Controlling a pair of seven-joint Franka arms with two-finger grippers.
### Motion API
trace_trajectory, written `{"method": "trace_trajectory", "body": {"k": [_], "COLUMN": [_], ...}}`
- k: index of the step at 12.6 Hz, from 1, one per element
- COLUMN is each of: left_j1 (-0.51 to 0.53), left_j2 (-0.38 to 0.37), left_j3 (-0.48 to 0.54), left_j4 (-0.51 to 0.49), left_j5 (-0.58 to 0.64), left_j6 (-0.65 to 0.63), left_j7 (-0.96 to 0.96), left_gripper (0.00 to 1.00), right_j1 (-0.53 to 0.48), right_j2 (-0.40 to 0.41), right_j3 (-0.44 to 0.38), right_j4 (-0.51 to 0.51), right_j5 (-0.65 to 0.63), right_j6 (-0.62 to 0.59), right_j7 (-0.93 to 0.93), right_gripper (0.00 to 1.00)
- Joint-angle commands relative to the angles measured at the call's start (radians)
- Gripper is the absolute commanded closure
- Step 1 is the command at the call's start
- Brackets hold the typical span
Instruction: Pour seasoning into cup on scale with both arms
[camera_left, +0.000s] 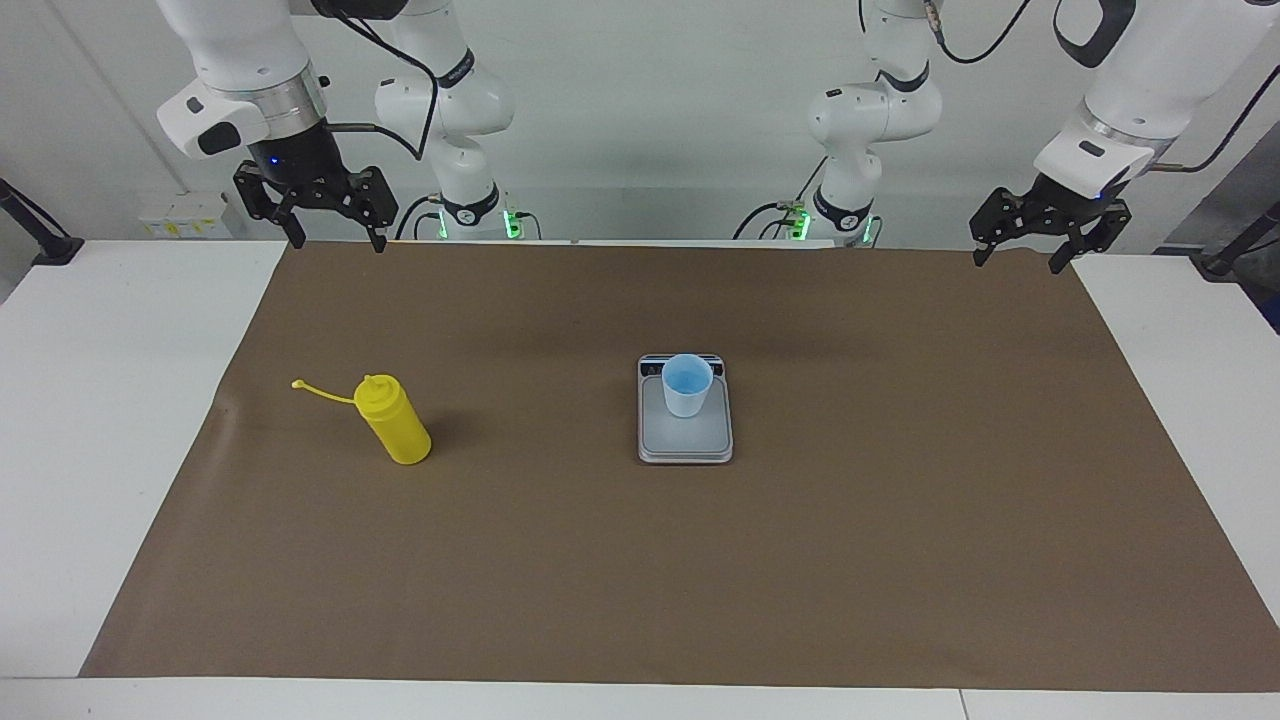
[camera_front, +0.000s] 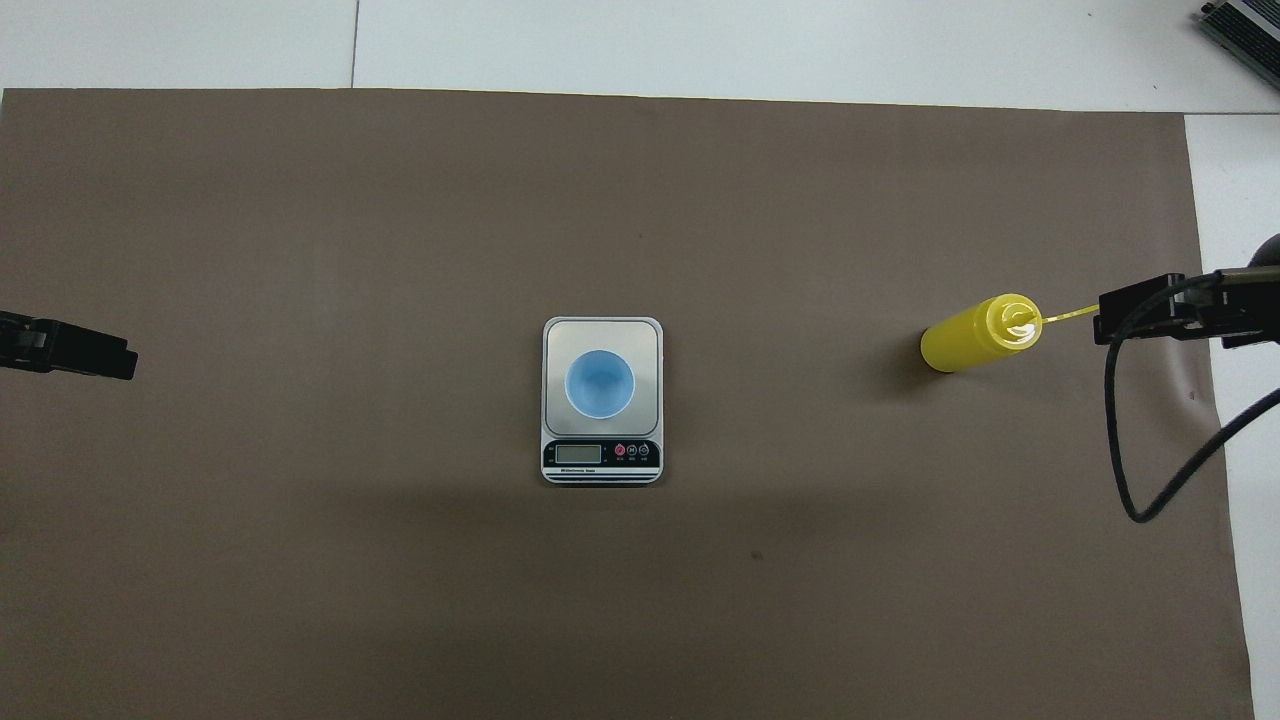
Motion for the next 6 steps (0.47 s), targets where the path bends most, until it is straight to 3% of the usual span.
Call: {"method": "trace_trajectory", "body": {"k": [1,6], "left_j1": [0.01,0.01], "left_j2": [-0.021,-0.021], "left_j3": [-0.006,-0.006], "left_j4": [-0.014,-0.015], "left_j5": [0.012,0.012], "left_j6": [-0.009,-0.009], "left_j7": [0.003,0.003], "left_gripper": [0.0,0.0], "right_j1": [-0.012,-0.014], "right_j2": [0.017,-0.016], "right_j3": [0.011,0.009], "right_j4": [0.014,-0.06], "right_j5": [-0.001,0.001], "right_j6": [-0.014,-0.009], "right_j7": [0.022,0.015], "right_gripper": [0.0,0.0]}}
